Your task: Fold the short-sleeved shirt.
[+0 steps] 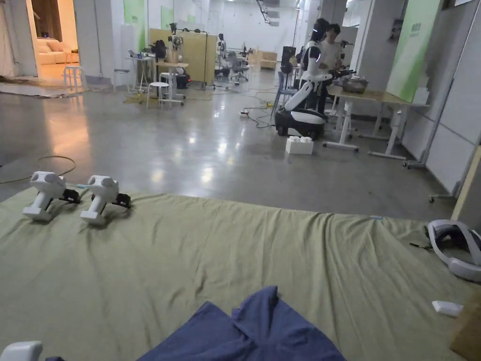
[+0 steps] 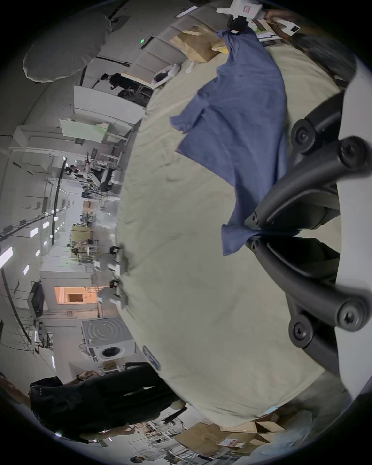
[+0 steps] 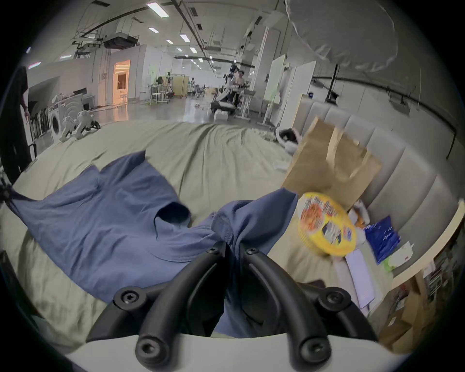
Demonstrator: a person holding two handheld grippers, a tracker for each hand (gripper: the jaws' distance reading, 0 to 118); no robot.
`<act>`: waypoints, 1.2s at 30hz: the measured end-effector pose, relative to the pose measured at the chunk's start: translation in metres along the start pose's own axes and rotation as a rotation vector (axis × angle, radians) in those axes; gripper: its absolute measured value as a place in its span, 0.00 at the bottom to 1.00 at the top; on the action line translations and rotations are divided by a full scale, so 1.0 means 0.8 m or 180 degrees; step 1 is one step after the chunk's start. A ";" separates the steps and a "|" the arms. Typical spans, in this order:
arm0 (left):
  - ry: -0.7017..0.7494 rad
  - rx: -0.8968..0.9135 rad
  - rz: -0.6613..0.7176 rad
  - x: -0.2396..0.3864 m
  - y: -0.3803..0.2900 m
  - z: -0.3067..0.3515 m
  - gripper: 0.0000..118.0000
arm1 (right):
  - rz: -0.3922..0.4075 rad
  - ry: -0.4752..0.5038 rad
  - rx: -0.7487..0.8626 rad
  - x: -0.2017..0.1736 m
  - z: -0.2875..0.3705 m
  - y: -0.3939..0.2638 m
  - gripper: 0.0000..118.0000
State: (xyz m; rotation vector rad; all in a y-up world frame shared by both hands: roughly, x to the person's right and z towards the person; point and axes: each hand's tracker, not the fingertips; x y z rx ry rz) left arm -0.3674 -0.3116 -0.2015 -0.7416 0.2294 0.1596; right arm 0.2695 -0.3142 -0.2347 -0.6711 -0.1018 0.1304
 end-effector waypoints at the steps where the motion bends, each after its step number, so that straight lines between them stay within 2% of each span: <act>1: 0.0007 -0.0027 0.0031 0.002 -0.009 0.002 0.05 | -0.0103 0.0007 -0.0027 0.002 -0.002 -0.006 0.11; 4: 0.0026 -0.0092 0.0107 -0.006 -0.016 -0.005 0.05 | -0.0132 -0.0070 -0.0101 0.004 -0.005 -0.013 0.12; 6: 0.0031 -0.0108 0.0058 -0.002 -0.018 0.003 0.07 | -0.0141 -0.0087 -0.0046 0.002 0.002 -0.011 0.21; 7: 0.0087 -0.0094 -0.0008 0.000 -0.017 0.006 0.14 | -0.0137 -0.0094 0.0019 0.001 0.009 -0.007 0.26; 8: 0.0208 -0.0066 -0.0120 0.004 -0.014 0.012 0.32 | -0.0157 -0.0090 0.0115 0.000 0.017 -0.001 0.33; 9: 0.0276 -0.0004 -0.0203 0.008 -0.013 0.019 0.44 | -0.0188 -0.0079 0.0225 -0.004 0.025 0.006 0.44; 10: 0.0304 0.0087 -0.0294 0.011 -0.009 0.024 0.52 | -0.0212 -0.0055 0.0317 -0.009 0.033 0.014 0.55; 11: 0.0298 0.0185 -0.0364 0.019 -0.004 0.033 0.57 | -0.0223 -0.0032 0.0437 -0.015 0.043 0.022 0.58; 15: 0.0224 0.0433 -0.0429 0.050 0.010 0.062 0.57 | -0.0079 0.0092 0.0833 -0.053 0.077 0.056 0.59; 20: -0.0139 0.0871 -0.0358 0.105 0.023 0.092 0.56 | 0.0005 0.0261 0.1287 -0.113 0.112 0.081 0.59; 23: -0.0174 0.1174 -0.0392 0.143 0.025 0.113 0.55 | 0.0001 0.0298 0.1494 -0.145 0.127 0.087 0.57; 24: -0.0207 0.1261 -0.0398 0.154 0.026 0.119 0.52 | -0.0016 0.0346 0.1539 -0.151 0.129 0.088 0.57; 25: -0.0266 0.1349 -0.0439 0.165 0.027 0.124 0.45 | -0.0055 0.0393 0.1577 -0.158 0.132 0.088 0.56; 26: -0.0324 0.1415 -0.0527 0.175 0.028 0.129 0.25 | -0.0108 0.0417 0.1584 -0.164 0.135 0.089 0.51; 27: -0.0307 0.1458 -0.0578 0.183 0.029 0.132 0.19 | -0.0159 0.0438 0.1604 -0.167 0.137 0.089 0.44; 29: -0.0204 0.1480 -0.0646 0.203 0.032 0.133 0.18 | -0.0320 0.0387 0.1695 -0.172 0.140 0.087 0.20; 31: -0.0329 0.1532 -0.0661 0.208 0.032 0.135 0.07 | -0.0429 0.0335 0.1728 -0.174 0.143 0.086 0.14; 34: -0.0287 0.1681 -0.0660 0.215 0.026 0.139 0.03 | -0.0443 0.0451 0.1744 -0.169 0.142 0.086 0.11; 36: -0.0320 0.1753 -0.0673 0.215 0.025 0.143 0.01 | -0.0375 0.0401 0.1759 -0.171 0.143 0.085 0.10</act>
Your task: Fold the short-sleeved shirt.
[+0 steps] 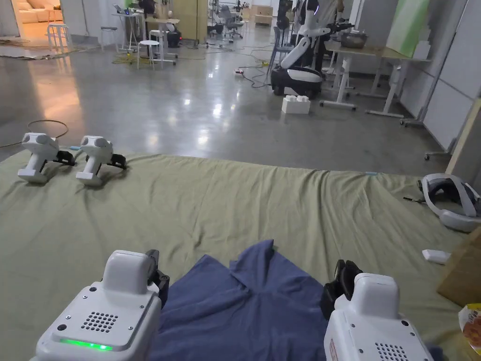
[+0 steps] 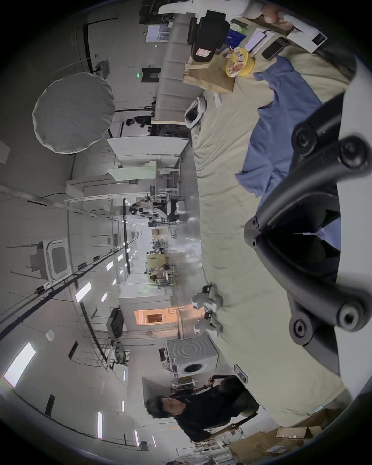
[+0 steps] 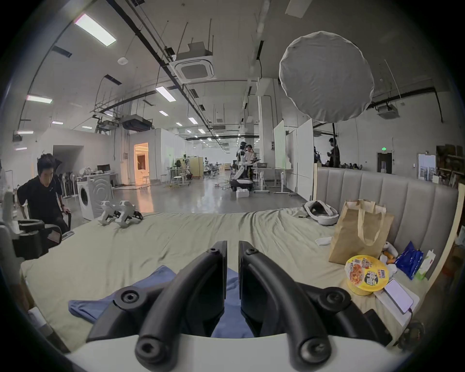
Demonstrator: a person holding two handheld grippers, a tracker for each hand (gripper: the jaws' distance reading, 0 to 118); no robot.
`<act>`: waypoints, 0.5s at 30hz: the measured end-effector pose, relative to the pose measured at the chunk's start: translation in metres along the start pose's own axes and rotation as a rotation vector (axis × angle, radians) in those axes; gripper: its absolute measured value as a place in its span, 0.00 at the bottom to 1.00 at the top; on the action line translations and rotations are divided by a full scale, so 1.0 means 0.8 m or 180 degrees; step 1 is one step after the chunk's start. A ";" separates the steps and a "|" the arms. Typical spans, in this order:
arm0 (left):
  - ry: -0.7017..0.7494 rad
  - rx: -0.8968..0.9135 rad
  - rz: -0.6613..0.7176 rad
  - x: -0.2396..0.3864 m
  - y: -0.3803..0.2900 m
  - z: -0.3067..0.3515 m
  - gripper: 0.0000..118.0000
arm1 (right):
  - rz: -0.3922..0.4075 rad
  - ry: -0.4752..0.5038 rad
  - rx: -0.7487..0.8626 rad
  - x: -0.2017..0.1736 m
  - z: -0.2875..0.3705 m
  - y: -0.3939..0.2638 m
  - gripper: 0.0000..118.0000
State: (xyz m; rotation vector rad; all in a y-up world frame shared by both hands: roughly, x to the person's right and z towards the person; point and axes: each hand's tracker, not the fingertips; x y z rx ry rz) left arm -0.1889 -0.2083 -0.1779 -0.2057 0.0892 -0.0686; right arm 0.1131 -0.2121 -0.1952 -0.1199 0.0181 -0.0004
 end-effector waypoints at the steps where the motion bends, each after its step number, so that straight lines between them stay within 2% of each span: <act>1: -0.0035 0.0037 0.0011 0.000 -0.001 0.000 0.01 | 0.0040 0.0007 0.0011 0.000 0.001 0.000 0.09; 4: 0.0053 0.0100 -0.0020 -0.001 -0.002 0.001 0.01 | 0.0089 0.0032 0.0039 -0.001 0.006 -0.001 0.07; 8: 0.0087 -0.0017 0.0212 -0.026 -0.014 -0.003 0.01 | 0.0254 -0.0022 0.0071 -0.005 0.005 -0.005 0.07; 15: 0.0368 -0.0786 0.0586 -0.125 -0.058 -0.030 0.01 | 0.0296 0.0002 -0.0053 -0.003 -0.007 -0.019 0.06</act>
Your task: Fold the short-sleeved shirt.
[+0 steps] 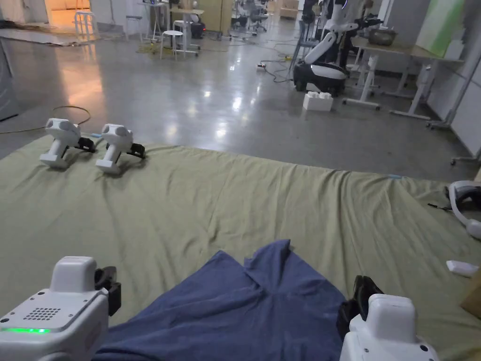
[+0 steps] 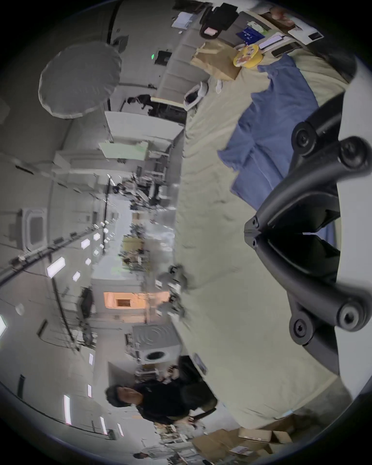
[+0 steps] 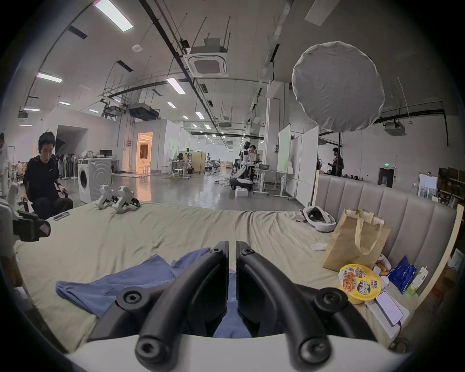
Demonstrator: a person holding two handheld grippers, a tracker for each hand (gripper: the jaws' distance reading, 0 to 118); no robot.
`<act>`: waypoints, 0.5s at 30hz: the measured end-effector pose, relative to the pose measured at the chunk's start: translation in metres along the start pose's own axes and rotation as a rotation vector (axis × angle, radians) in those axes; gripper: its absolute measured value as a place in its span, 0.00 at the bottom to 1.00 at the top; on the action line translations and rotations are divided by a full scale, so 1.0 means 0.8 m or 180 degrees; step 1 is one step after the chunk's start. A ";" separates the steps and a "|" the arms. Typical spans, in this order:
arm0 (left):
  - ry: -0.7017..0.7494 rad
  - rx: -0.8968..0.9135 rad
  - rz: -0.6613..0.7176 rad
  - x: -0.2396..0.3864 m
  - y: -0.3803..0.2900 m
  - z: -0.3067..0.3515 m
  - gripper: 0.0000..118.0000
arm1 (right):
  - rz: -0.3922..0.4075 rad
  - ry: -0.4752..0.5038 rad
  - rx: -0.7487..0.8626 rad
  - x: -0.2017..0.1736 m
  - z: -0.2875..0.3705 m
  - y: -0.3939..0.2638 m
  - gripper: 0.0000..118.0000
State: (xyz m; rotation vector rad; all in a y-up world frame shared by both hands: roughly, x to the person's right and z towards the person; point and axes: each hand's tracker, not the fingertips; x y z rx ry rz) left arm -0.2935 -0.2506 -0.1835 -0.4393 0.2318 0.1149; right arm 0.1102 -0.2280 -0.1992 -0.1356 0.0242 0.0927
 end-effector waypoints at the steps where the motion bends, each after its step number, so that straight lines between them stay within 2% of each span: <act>1: 0.0039 -0.0200 0.0062 -0.017 -0.001 -0.010 0.01 | -0.0006 0.0007 -0.0030 0.001 -0.003 -0.002 0.06; 7: 0.0087 -0.1157 0.0501 -0.100 -0.022 -0.072 0.04 | 0.0049 0.0073 -0.0201 -0.001 -0.021 -0.016 0.06; 8: 0.0071 -0.1248 0.0548 -0.110 -0.027 -0.082 0.13 | 0.0068 0.0072 -0.0226 -0.002 -0.024 -0.018 0.06; 10: 0.0049 -0.1420 0.0618 -0.125 -0.035 -0.097 0.39 | 0.0094 0.0089 -0.0291 -0.003 -0.028 -0.023 0.06; 13: -0.0021 -0.1564 0.0679 -0.137 -0.043 -0.118 0.49 | 0.0110 0.0096 -0.0364 -0.005 -0.033 -0.030 0.06; 14: 0.0012 -0.1641 0.0700 -0.135 -0.048 -0.119 0.58 | 0.0119 0.0096 -0.0389 -0.006 -0.034 -0.033 0.06; 15: 0.0063 -0.1749 0.0743 -0.137 -0.051 -0.124 0.60 | 0.0124 0.0096 -0.0414 -0.007 -0.036 -0.035 0.06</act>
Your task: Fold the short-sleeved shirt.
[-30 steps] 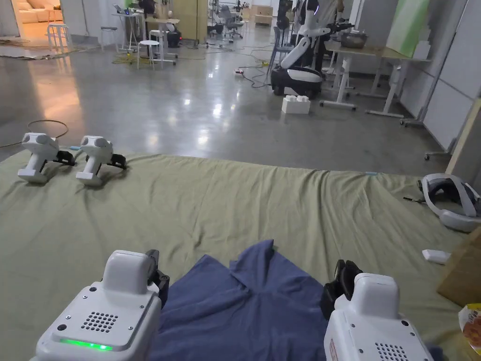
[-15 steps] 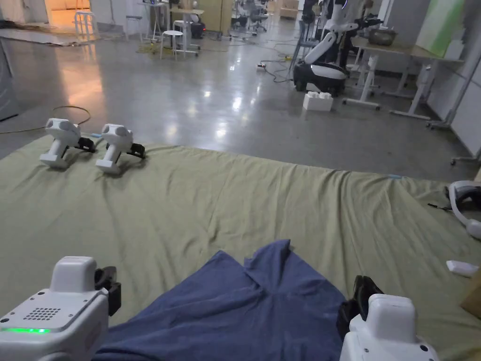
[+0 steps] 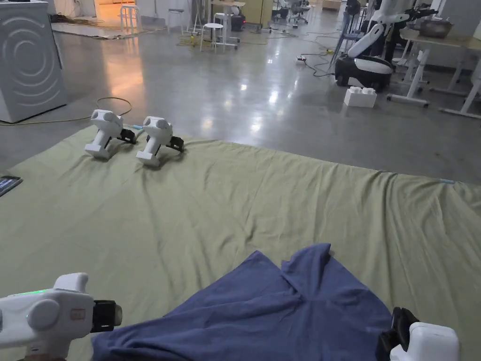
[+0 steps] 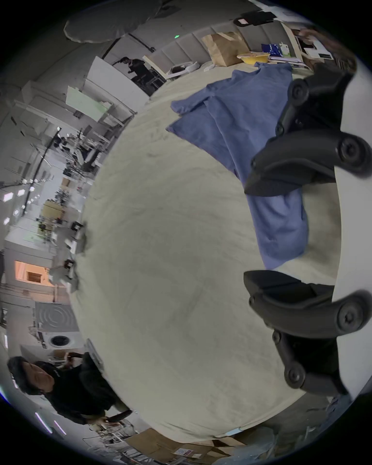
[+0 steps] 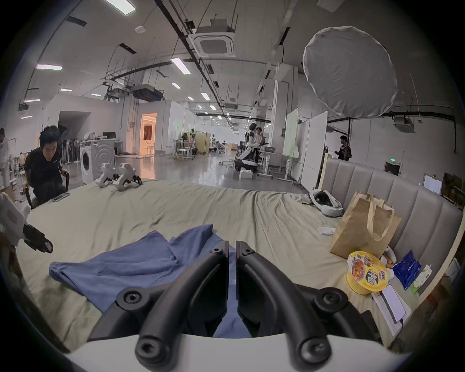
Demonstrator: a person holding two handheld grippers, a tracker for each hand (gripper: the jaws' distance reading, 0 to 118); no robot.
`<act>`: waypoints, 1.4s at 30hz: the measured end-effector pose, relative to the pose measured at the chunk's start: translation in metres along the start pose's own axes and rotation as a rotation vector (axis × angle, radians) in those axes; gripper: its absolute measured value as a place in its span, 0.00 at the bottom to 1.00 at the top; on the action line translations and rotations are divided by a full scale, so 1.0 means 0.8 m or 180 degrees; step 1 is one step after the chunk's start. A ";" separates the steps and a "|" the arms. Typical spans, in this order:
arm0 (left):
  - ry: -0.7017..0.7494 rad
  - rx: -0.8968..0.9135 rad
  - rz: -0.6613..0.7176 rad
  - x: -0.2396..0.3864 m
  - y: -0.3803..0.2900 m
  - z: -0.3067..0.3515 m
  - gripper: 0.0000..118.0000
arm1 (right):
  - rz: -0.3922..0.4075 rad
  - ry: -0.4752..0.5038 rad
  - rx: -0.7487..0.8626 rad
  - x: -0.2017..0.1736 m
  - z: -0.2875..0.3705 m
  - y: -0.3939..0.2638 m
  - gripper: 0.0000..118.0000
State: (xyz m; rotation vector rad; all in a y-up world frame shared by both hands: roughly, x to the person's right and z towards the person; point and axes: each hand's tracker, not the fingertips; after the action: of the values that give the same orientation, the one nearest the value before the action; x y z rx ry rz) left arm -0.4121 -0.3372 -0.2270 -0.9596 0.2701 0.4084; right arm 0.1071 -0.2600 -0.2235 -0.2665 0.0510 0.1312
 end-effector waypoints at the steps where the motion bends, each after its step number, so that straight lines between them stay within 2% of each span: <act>1: 0.0033 -0.0074 0.0071 -0.002 0.000 -0.008 0.61 | 0.0008 0.0002 -0.0034 -0.001 -0.002 -0.002 0.06; 4: 0.0142 -0.0321 0.0251 -0.007 -0.007 -0.036 0.62 | 0.0029 0.0002 -0.0110 -0.002 -0.007 -0.007 0.06; 7: 0.0294 -0.0586 0.0173 -0.005 -0.018 -0.062 0.63 | 0.0040 0.0010 -0.0191 -0.002 -0.013 -0.013 0.06; 8: 0.0333 -0.0395 0.0021 0.004 -0.020 -0.056 0.63 | 0.0040 0.0012 -0.0207 -0.001 -0.015 -0.015 0.06; 12: 0.0638 -0.0296 -0.0172 0.029 -0.030 -0.056 0.59 | 0.0038 0.0020 -0.0293 -0.001 -0.023 -0.021 0.06; 14: 0.0715 -0.0241 -0.0340 0.042 -0.034 -0.060 0.49 | 0.0010 0.0036 -0.0372 0.000 -0.033 -0.024 0.06; 17: 0.0671 -0.0187 -0.0536 0.059 -0.039 -0.061 0.16 | -0.0025 0.0069 -0.0479 0.001 -0.053 -0.027 0.06; 19: 0.0598 -0.0193 -0.0637 0.067 -0.042 -0.062 0.07 | -0.0053 0.0058 -0.0558 0.005 -0.076 -0.026 0.07; 21: 0.0565 -0.0199 -0.0582 0.063 -0.044 -0.062 0.06 | -0.0058 0.0088 -0.0786 0.013 -0.111 -0.019 0.11; 22: 0.0521 -0.0163 -0.0484 0.056 -0.042 -0.059 0.06 | -0.0078 0.0147 -0.0876 0.020 -0.132 -0.015 0.18; 24: 0.0430 -0.0139 -0.0366 0.048 -0.040 -0.055 0.06 | -0.0064 0.0206 -0.1054 0.033 -0.175 -0.006 0.38; 25: 0.0401 -0.0106 -0.0341 0.046 -0.040 -0.052 0.06 | -0.0026 0.0248 -0.1199 0.040 -0.202 0.000 0.55; 26: 0.0414 -0.0070 -0.0377 0.045 -0.041 -0.047 0.06 | 0.0002 0.0271 -0.1326 0.049 -0.231 0.003 0.57; 30: 0.0392 0.0016 -0.0310 0.043 -0.037 -0.034 0.06 | 0.0141 0.0302 -0.1853 0.067 -0.329 0.006 0.64; 34: 0.0429 0.0054 -0.0316 0.047 -0.034 -0.029 0.06 | 0.0100 0.0570 -0.2175 0.073 -0.402 -0.005 0.66; 36: 0.0446 0.0042 -0.0355 0.047 -0.034 -0.035 0.05 | 0.0160 0.0668 -0.2331 0.069 -0.427 -0.013 0.67; 38: 0.0471 0.0040 -0.0377 0.049 -0.034 -0.035 0.05 | 0.0099 0.0794 -0.2485 0.066 -0.446 -0.022 0.68; 42: 0.0469 0.0041 -0.0362 0.049 -0.035 -0.038 0.06 | 0.0059 0.0825 -0.2648 0.059 -0.469 -0.035 0.68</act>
State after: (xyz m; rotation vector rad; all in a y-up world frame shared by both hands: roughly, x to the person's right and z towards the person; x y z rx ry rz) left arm -0.3657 -0.3684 -0.2390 -0.9889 0.3498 0.2320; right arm 0.1455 -0.3806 -0.5808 -1.1136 0.2580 0.1305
